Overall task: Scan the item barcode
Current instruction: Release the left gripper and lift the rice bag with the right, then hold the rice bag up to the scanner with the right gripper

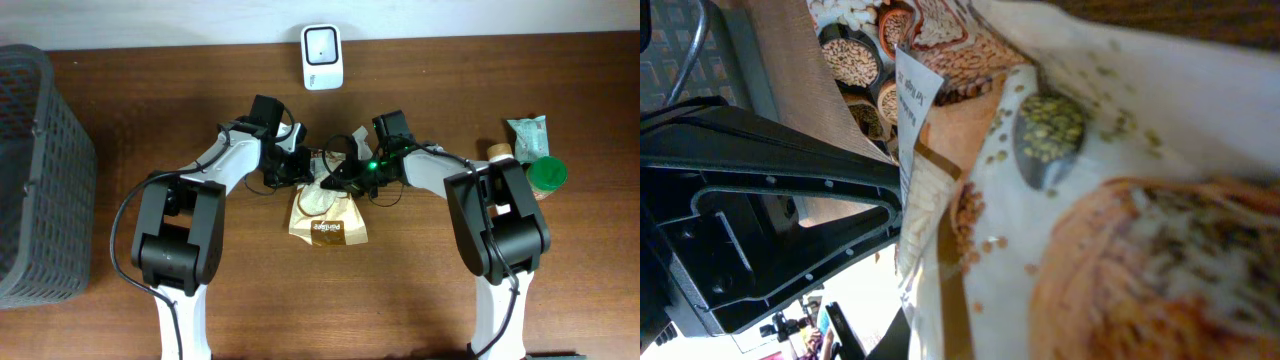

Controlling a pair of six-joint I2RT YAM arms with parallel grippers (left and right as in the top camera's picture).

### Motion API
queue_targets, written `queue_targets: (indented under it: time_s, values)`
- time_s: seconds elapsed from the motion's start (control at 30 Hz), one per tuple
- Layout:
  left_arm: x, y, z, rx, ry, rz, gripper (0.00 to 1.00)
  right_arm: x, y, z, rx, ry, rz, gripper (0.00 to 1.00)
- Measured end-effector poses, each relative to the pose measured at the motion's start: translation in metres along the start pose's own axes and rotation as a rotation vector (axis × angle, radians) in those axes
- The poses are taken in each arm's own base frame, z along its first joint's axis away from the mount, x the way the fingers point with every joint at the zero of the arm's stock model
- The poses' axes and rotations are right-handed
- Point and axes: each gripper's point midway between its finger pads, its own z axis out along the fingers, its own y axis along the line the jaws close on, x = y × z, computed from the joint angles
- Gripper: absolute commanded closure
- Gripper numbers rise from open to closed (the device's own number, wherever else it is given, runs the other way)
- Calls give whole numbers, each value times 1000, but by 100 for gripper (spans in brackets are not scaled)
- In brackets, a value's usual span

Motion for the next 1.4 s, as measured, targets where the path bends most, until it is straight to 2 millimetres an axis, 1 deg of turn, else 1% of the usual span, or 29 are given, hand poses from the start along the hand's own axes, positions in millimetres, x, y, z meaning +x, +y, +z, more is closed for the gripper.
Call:
queue_targets:
  time_s: [0.2, 0.27, 0.33, 0.4, 0.43, 0.47, 0.53, 0.57, 0.63, 0.7, 0.77, 0.8, 0.93, 1.0, 1.1, 1.17, 1.27, 1.4]
  values:
    - [0, 0, -3, -5, -4, 1, 100, 2, 1, -2, -39, 16, -46, 96]
    - [-2, 1, -11, -6, -13, 2, 100, 7, 4, -3, -67, 36, -71, 96]
    - [-8, 1, -29, -4, -45, 10, 100, 10, 8, -4, -100, 52, -87, 96]
    - [-22, 3, -62, -4, -122, 20, 100, 12, 12, -7, -132, 63, -98, 96]
    - [-30, 5, -81, -10, -170, 21, 94, 13, 15, -11, -151, 65, -105, 96]
    - [-38, 7, -106, -23, -231, 23, 77, 12, 19, -16, -168, 61, -111, 96]
    - [-53, 19, -146, -67, -335, 20, 37, 8, 33, -32, -200, 37, -138, 96]
    - [-56, 26, -156, -85, -359, 10, 24, 6, 40, -41, -214, 22, -156, 96]
    - [-58, 40, -164, -117, -377, -14, 1, 3, 57, -62, -232, -10, -197, 96]
    - [-58, 57, -170, -161, -385, -46, 1, 2, 73, -84, -245, -44, -235, 96]
    - [-60, 69, -176, -194, -400, -69, 1, 4, 90, -107, -256, -81, -276, 96]
    - [-61, 78, -180, -229, -410, -84, 1, 5, 103, -125, -262, -112, -304, 96]
    - [-61, 84, -181, -264, -417, -90, 1, 17, 118, -158, -237, -156, -287, 96]
    - [-61, 85, -182, -272, -419, -91, 1, 27, 122, -173, -179, -186, -257, 96]
    - [-61, 87, -182, -279, -419, -93, 1, 44, 128, -190, -94, -208, -207, 96]
    - [-61, 87, -182, -282, -420, -93, 1, 50, 137, -203, -47, -226, -194, 96]
    - [-61, 87, -182, -283, -421, -93, 1, 46, 152, -221, 14, -269, -225, 96]
    - [-61, 87, -182, -283, -421, -93, 1, 33, 184, -242, 97, -365, -328, 96]
